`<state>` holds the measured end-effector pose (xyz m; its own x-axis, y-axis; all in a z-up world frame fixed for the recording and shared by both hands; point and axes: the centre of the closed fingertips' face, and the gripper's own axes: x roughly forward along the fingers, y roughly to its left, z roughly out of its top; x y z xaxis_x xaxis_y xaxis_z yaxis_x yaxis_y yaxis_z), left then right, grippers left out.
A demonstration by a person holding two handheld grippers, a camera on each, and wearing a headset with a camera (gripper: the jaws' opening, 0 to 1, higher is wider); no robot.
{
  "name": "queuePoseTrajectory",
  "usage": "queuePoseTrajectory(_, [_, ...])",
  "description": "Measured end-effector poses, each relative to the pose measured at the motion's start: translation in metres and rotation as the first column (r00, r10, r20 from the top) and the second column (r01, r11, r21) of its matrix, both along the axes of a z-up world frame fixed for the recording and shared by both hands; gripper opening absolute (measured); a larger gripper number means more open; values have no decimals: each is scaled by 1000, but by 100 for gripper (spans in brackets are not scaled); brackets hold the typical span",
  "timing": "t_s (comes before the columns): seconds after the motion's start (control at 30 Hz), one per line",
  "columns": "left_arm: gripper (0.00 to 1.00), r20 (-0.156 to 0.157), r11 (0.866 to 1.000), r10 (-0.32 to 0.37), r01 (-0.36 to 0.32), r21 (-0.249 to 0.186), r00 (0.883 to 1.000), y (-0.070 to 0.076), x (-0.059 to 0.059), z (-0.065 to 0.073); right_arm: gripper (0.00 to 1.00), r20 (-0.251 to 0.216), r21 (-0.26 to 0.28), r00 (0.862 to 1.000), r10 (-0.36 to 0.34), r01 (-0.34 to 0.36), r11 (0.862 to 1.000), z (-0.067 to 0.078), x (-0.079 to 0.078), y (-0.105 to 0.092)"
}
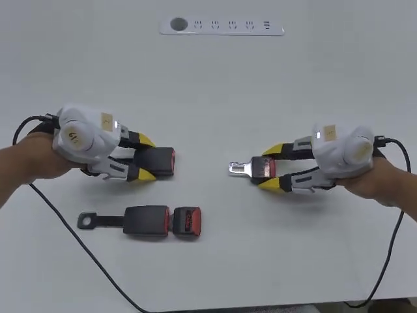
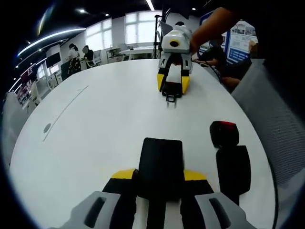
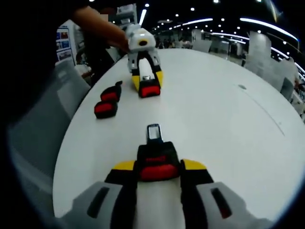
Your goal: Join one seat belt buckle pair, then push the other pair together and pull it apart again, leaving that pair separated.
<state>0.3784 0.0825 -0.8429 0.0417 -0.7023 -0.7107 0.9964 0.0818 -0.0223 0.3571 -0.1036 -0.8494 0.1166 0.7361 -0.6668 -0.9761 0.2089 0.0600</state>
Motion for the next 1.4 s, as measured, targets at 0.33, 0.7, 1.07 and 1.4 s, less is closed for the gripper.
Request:
queuePoseTrajectory(0.33, [35,5,999,-49,49,4,999,-3,-1,-1,34,-10,60,1000,-21,21,998,2,1,4])
queuePoseTrajectory(0.7, [35,-12,998,-67,67,17,998,-4,1,-3,34,-5,83,1000,-21,21,996,3,12,33])
queuePoseTrajectory(1.07, [35,-10,998,-62,62,28,998,-5,2,-4,34,-5,95,1000,18,-18,995,1,16,90])
queuePoseTrajectory(1.4, [35,-8,997,-65,66,32,998,-6,1,-4,34,-17,75,1000,26,-24,997,-2,19,123])
